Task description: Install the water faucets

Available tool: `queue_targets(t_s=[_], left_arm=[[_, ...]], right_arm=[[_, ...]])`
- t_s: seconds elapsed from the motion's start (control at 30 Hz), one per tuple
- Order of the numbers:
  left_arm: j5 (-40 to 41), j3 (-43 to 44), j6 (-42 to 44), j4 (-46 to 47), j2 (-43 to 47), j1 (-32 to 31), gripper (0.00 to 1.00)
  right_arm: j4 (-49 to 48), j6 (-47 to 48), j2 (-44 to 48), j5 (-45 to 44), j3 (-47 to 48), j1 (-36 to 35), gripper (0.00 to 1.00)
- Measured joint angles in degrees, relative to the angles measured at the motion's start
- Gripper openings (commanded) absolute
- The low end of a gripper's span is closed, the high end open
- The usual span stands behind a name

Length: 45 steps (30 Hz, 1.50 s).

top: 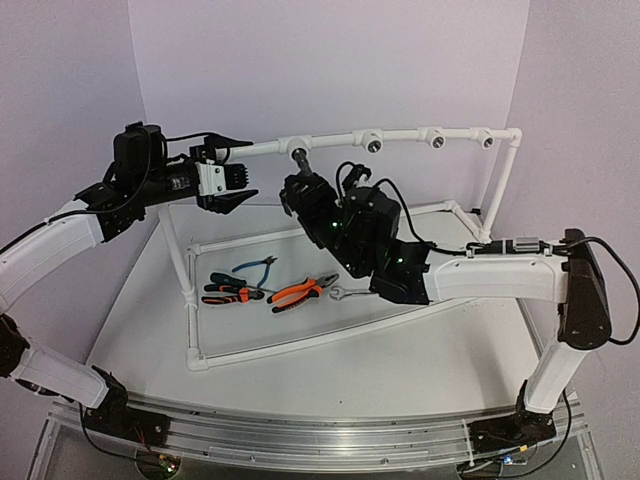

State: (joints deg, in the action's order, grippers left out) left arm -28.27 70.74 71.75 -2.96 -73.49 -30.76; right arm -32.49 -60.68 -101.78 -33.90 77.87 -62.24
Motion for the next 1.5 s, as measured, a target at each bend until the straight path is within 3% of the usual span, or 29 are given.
queue_targets(t_s=[0.17,0.53,0.73,0.83,0.93,1.07,1.17,1.27,1.37,1.5], left_arm=[[0.02,0.00,0.19,0.00,0.00,0.00,0.85],[0.66,0.00,0.19,0.02,0.00,0.11,0.84],[1.50,0.00,-0.49,-1.07,1.45,0.56,0.84],[1.70,0.00,-1.22,-1.54,3.50,0.69,0.84],[2.73,0.00,-1.78,-1.57,5.35,0.80,0.85],[4.35,0.00,-4.23,-1.76,7.00,2.14,0.85],[5.50,0.00,-6.54,-2.67,8.31,4.50,0.85],[6.21,0.00,-8.82,-3.27,9.82,7.17,0.85],[6.40,-0.02,-10.99,-3.58,11.45,9.99,0.85],[6.42,-0.58,-13.31,-3.48,13.22,12.55,0.85]], right_arm=[[-0.49,0.38,0.53,2.05,0.00,0.78,0.88],[1.70,3.86,12.91,3.05,-3.93,-0.56,0.93],[15.92,15.08,24.71,0.20,-9.76,-1.17,0.90],[25.56,26.62,27.09,0.11,-6.05,-1.16,0.86],[35.87,44.77,25.33,-0.23,4.03,-2.46,0.91],[40.70,84.10,19.90,-5.58,15.17,-8.86,0.97],[41.20,115.24,15.99,-8.73,14.95,-12.12,0.97],[42.53,136.30,10.24,-9.82,14.68,-12.05,0.95],[45.09,148.86,5.53,-10.00,15.56,-11.87,0.93],[49.06,158.78,1.75,-10.46,19.61,-11.06,0.88]])
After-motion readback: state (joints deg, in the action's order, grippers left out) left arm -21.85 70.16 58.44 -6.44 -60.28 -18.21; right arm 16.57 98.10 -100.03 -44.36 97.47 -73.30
